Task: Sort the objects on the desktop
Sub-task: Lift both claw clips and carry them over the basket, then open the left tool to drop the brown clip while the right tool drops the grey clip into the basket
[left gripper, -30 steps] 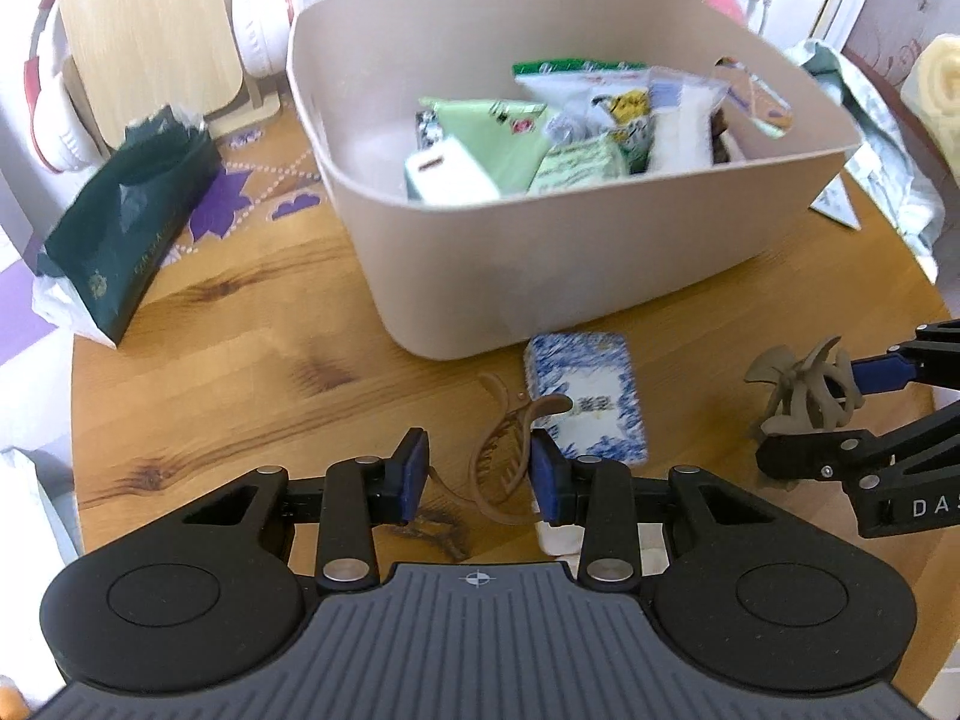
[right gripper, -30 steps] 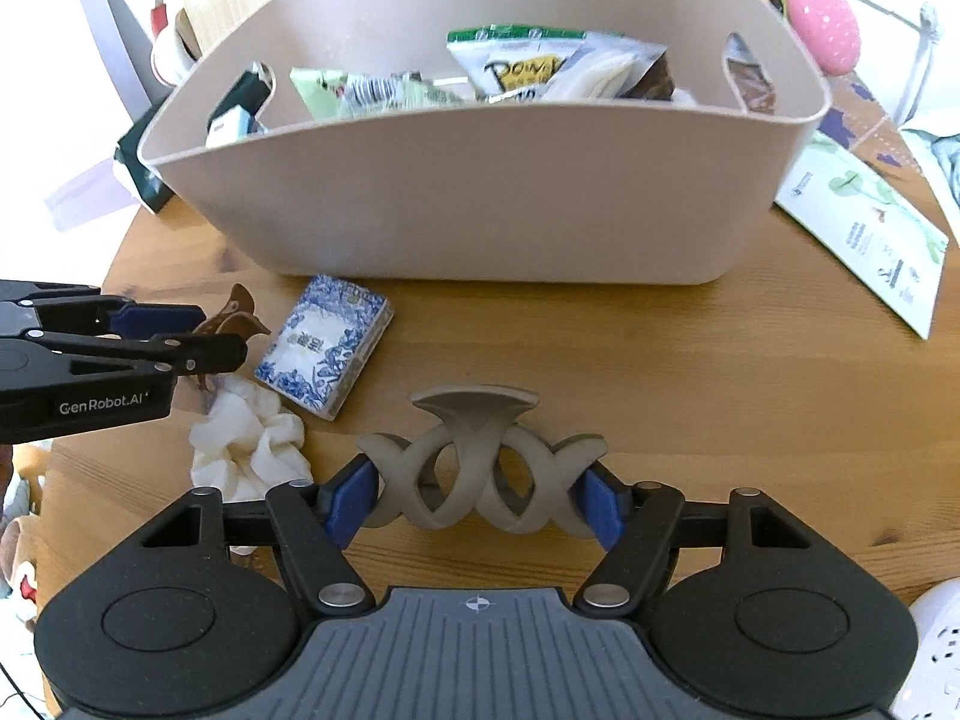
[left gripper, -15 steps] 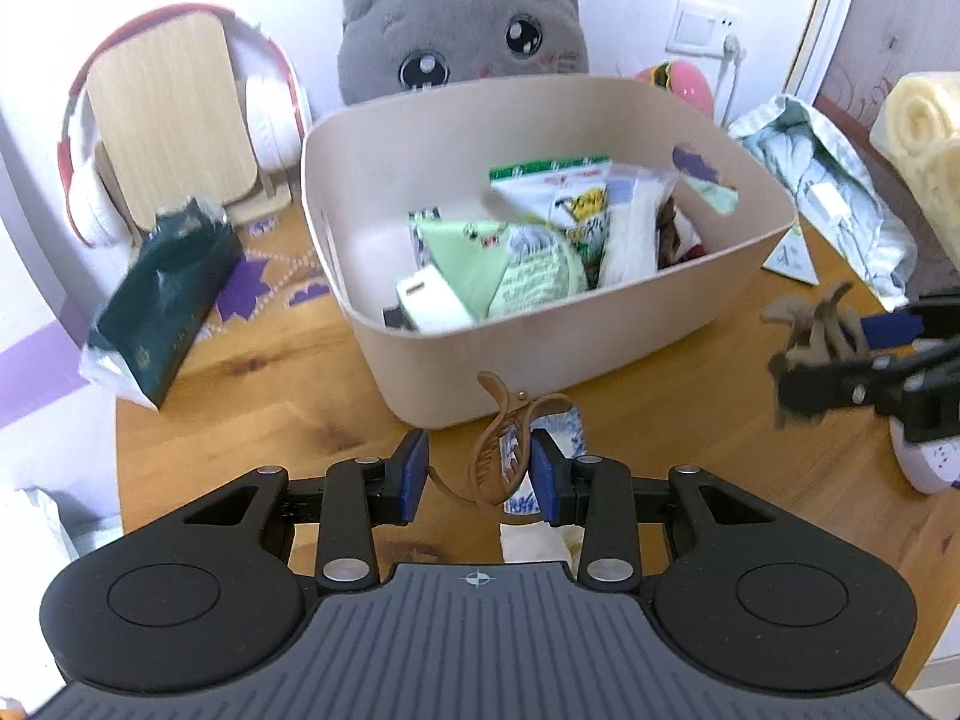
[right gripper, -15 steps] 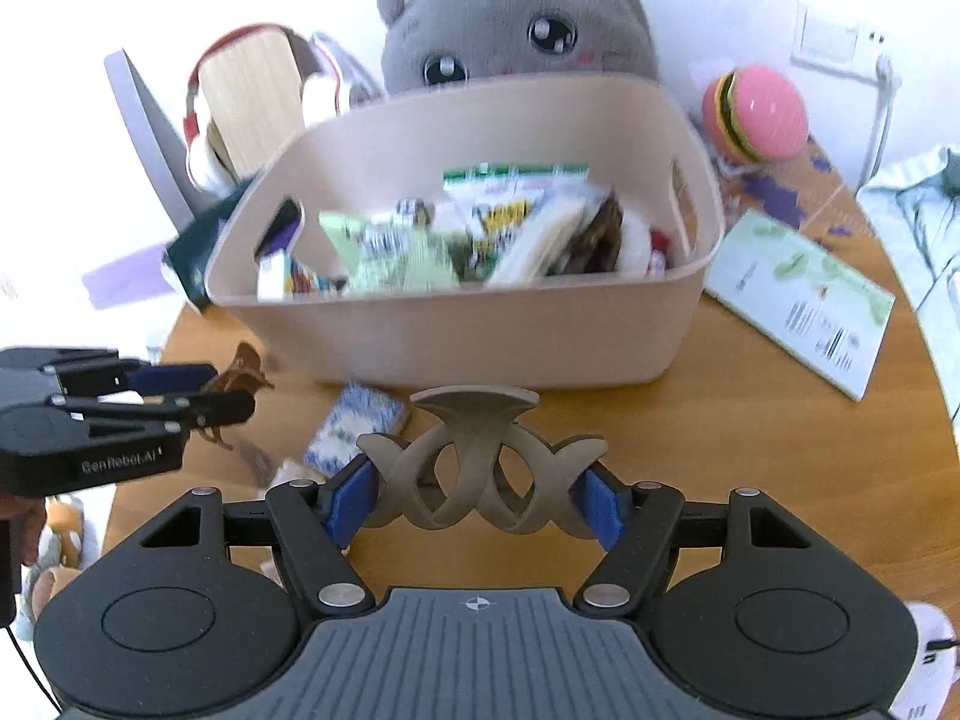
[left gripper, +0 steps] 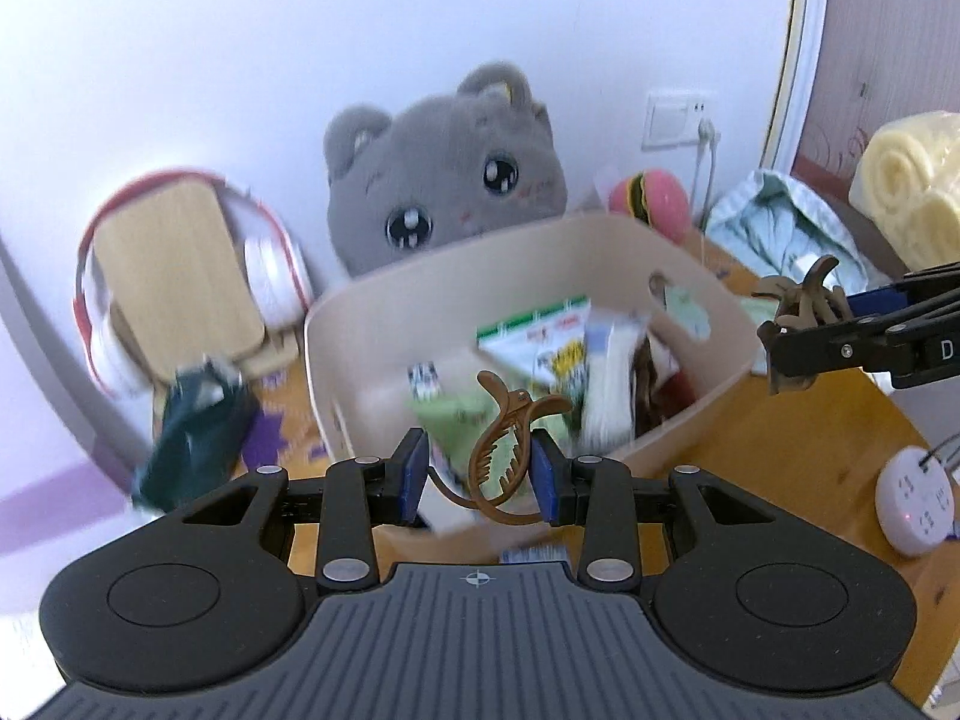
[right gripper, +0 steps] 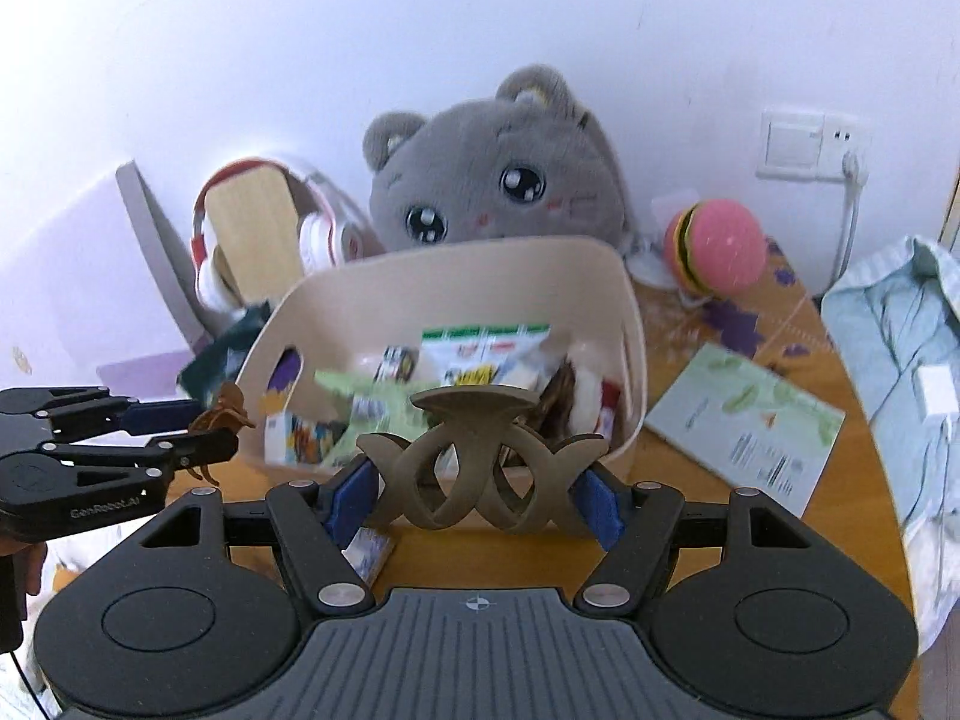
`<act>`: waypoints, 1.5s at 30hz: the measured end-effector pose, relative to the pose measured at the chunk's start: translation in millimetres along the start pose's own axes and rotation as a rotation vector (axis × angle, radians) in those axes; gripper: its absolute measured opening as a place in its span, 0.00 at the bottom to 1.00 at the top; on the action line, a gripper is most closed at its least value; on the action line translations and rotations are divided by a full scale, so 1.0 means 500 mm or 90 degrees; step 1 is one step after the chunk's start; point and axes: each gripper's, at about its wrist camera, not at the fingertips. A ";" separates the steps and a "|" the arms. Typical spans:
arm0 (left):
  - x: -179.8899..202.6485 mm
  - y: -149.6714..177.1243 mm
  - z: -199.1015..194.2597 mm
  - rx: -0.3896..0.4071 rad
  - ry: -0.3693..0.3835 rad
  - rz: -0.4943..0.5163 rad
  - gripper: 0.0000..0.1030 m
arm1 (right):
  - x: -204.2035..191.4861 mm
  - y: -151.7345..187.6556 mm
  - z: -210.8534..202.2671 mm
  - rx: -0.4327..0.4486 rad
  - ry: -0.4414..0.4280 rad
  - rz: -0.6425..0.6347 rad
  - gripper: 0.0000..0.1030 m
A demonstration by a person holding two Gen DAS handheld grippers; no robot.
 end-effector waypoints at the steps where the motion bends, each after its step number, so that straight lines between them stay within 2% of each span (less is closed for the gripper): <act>1: 0.000 -0.011 0.004 0.004 -0.001 -0.002 0.36 | 0.004 -0.009 0.001 0.005 0.000 0.003 0.67; 12: 0.009 -0.093 0.090 0.010 0.005 -0.024 0.36 | 0.018 -0.103 0.047 0.043 -0.002 -0.002 0.67; 19: 0.000 -0.093 0.166 -0.033 -0.009 -0.039 0.36 | 0.002 -0.134 0.106 0.040 0.007 -0.044 0.67; 29: -0.027 -0.024 0.256 -0.125 -0.043 -0.077 0.36 | 0.011 -0.106 0.223 -0.039 0.028 -0.037 0.67; 35: -0.035 -0.021 0.272 -0.138 -0.047 -0.092 0.38 | 0.017 -0.080 0.263 -0.074 0.049 -0.037 0.67; 36: -0.034 -0.022 0.274 -0.140 -0.046 -0.093 0.41 | 0.019 -0.077 0.267 -0.080 0.052 -0.035 0.67; 38: -0.033 -0.022 0.279 -0.143 -0.049 -0.096 0.63 | 0.023 -0.071 0.276 -0.093 0.055 -0.029 0.67; 39: -0.032 -0.021 0.280 -0.142 -0.050 -0.098 0.82 | 0.024 -0.068 0.278 -0.097 0.056 -0.027 0.67; 40: -0.031 -0.020 0.277 -0.135 -0.052 -0.101 0.87 | 0.024 -0.067 0.279 -0.099 0.057 -0.025 0.68; 41: -0.032 -0.019 0.272 -0.122 -0.052 -0.104 0.87 | 0.025 -0.066 0.278 -0.100 0.060 -0.022 0.71; 43: -0.035 -0.018 0.265 -0.113 -0.046 -0.114 0.97 | 0.028 -0.065 0.273 -0.095 0.066 -0.014 0.77; 45: -0.038 -0.019 0.266 -0.124 -0.039 -0.120 0.98 | 0.032 -0.067 0.264 -0.084 0.068 -0.004 0.84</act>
Point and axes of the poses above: each gripper's, at about its wrist camera, not at the fingertips, and z roughly the way its jaws point, x to its right, y to its underside, and after that the axes turned 8 degrees about x, right-handed
